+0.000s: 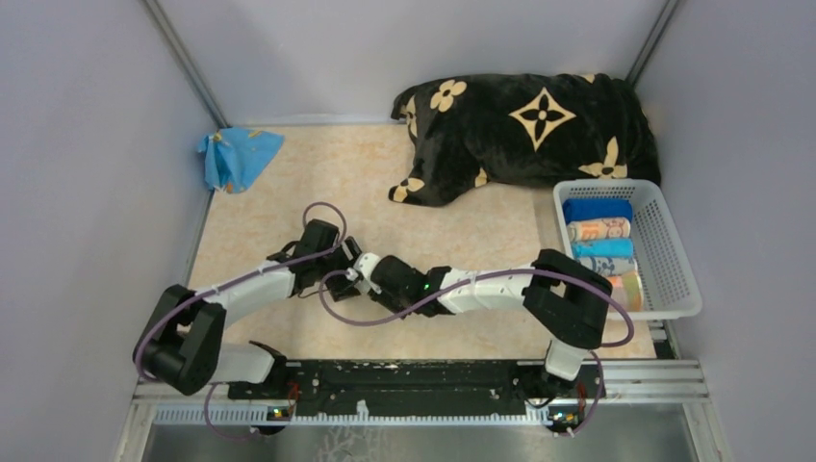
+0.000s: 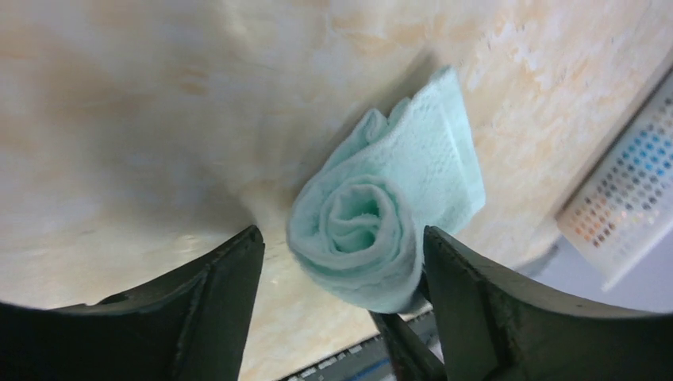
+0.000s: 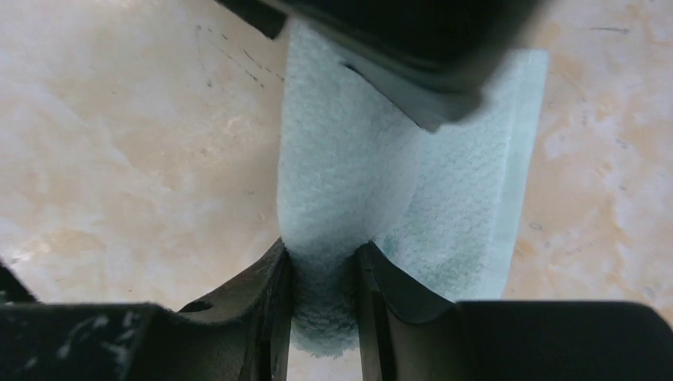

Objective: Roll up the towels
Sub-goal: Roll the towel at the center of the board, then pick up the towel at the center of the board.

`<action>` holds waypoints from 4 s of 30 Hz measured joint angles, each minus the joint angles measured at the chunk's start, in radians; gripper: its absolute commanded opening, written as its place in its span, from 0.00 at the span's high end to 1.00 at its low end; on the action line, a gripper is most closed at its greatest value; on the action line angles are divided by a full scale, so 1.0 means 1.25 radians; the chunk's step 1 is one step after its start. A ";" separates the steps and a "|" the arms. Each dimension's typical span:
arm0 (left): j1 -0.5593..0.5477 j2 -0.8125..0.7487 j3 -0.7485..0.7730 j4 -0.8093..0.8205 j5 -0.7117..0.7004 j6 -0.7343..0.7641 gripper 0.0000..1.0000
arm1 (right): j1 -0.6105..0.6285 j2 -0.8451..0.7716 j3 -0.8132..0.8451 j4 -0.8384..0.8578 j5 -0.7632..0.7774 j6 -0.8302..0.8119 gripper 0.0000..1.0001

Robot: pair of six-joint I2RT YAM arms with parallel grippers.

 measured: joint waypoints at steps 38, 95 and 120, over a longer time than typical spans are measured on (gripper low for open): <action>0.001 -0.112 -0.100 -0.008 -0.050 -0.046 0.38 | -0.313 0.045 -0.040 0.138 -0.711 0.298 0.41; 0.027 -0.329 -0.142 -0.144 -0.119 -0.088 0.10 | -0.194 0.094 0.070 0.051 -0.533 0.129 0.92; 0.060 -0.389 0.290 -0.352 -0.464 0.319 0.00 | -0.435 -0.363 0.114 -0.397 0.023 0.090 1.00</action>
